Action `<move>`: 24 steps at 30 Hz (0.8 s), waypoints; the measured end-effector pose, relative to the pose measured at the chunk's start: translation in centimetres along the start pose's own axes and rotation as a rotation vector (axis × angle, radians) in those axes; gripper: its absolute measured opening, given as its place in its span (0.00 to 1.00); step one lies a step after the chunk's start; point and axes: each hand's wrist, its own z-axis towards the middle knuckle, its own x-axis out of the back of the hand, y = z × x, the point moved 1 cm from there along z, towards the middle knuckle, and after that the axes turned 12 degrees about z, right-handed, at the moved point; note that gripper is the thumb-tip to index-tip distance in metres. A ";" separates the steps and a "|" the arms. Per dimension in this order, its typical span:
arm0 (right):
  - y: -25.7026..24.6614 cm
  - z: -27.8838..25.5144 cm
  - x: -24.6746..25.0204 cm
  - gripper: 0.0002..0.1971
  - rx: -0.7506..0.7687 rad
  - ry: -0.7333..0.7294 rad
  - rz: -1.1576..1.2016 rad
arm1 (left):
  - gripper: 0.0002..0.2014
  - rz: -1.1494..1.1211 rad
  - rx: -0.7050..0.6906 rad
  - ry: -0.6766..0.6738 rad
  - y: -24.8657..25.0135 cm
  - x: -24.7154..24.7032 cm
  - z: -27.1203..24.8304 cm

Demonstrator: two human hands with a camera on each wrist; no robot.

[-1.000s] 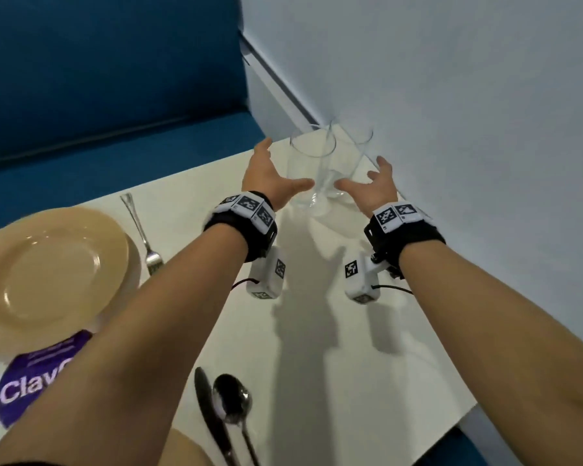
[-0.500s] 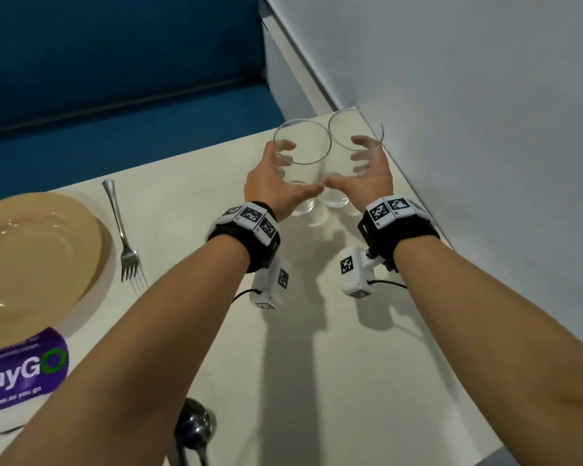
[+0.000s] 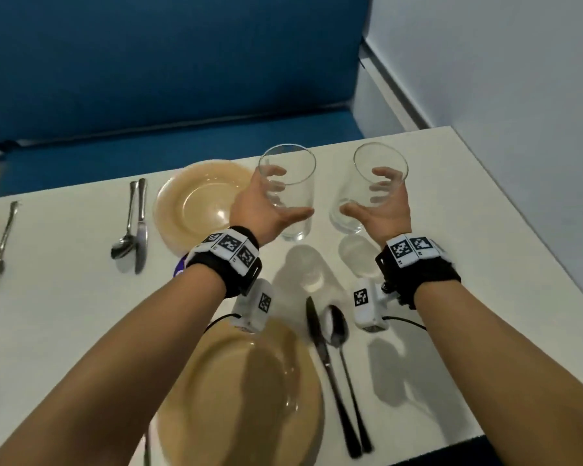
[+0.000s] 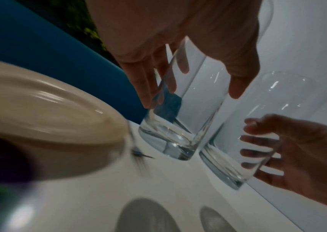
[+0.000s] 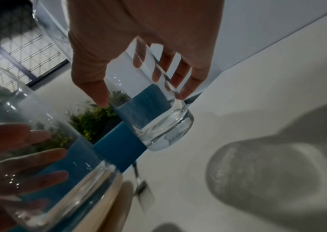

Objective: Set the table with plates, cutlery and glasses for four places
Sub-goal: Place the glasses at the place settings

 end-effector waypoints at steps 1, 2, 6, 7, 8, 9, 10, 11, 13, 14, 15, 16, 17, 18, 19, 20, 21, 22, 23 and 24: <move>-0.4 -1.5 -1.5 0.38 -0.010 -0.011 -0.014 | 0.36 0.003 0.004 0.016 -1.4 1.9 -1.0; -0.7 -2.9 -2.8 0.38 -0.022 -0.027 -0.039 | 0.36 0.010 0.010 0.024 -2.7 3.6 -1.9; -1.0 -7.9 -7.2 0.37 -0.062 -0.089 -0.121 | 0.37 0.007 0.071 0.024 -8.1 9.0 -4.7; -0.9 -8.9 -8.1 0.37 -0.071 -0.094 -0.131 | 0.38 0.019 0.088 0.034 -9.3 9.9 -5.1; -0.7 -9.8 -8.9 0.37 -0.076 -0.101 -0.142 | 0.38 0.039 0.104 0.047 -10.4 10.8 -5.4; -0.5 -10.6 -9.6 0.37 -0.079 -0.113 -0.159 | 0.38 0.057 0.124 0.064 -11.5 11.5 -5.7; -0.4 -11.2 -10.3 0.37 -0.081 -0.127 -0.178 | 0.37 0.064 0.149 0.083 -12.4 12.1 -6.0; -0.3 -11.8 -10.8 0.36 -0.082 -0.137 -0.197 | 0.36 0.059 0.175 0.100 -13.4 12.6 -6.1; 0.1 -12.7 -11.6 0.36 -0.091 -0.144 -0.216 | 0.35 0.036 0.222 0.123 -15.0 13.2 -6.4; 0.3 -13.0 -11.8 0.35 -0.098 -0.135 -0.211 | 0.35 0.028 0.236 0.130 -15.7 13.4 -6.5; 0.5 -13.3 -11.9 0.35 -0.110 -0.119 -0.200 | 0.36 0.021 0.245 0.134 -16.3 13.5 -6.6; 0.7 -13.5 -11.9 0.35 -0.125 -0.102 -0.188 | 0.36 0.013 0.251 0.136 -16.8 13.5 -6.6; 0.9 -13.6 -11.9 0.35 -0.141 -0.087 -0.183 | 0.36 0.003 0.255 0.138 -17.1 13.4 -6.6; 1.0 -13.7 -11.8 0.35 -0.152 -0.078 -0.185 | 0.36 -0.005 0.252 0.141 -17.4 13.3 -6.6; 1.2 -13.8 -11.7 0.36 -0.160 -0.069 -0.188 | 0.36 -0.009 0.248 0.141 -17.7 13.2 -6.6; 1.3 -13.9 -11.6 0.36 -0.167 -0.062 -0.186 | 0.36 -0.010 0.242 0.140 -17.9 13.0 -6.6; 1.3 -14.0 -11.5 0.36 -0.171 -0.054 -0.177 | 0.36 -0.011 0.236 0.137 -18.0 12.8 -6.5; 1.4 -14.1 -11.4 0.36 -0.172 -0.048 -0.162 | 0.36 -0.015 0.231 0.133 -18.1 12.7 -6.5; 1.4 -14.1 -11.3 0.36 -0.174 -0.044 -0.150 | 0.36 -0.023 0.228 0.132 -18.1 12.6 -6.5; 1.4 -14.1 -11.2 0.36 -0.175 -0.043 -0.144 | 0.36 -0.034 0.228 0.132 -18.1 12.4 -6.5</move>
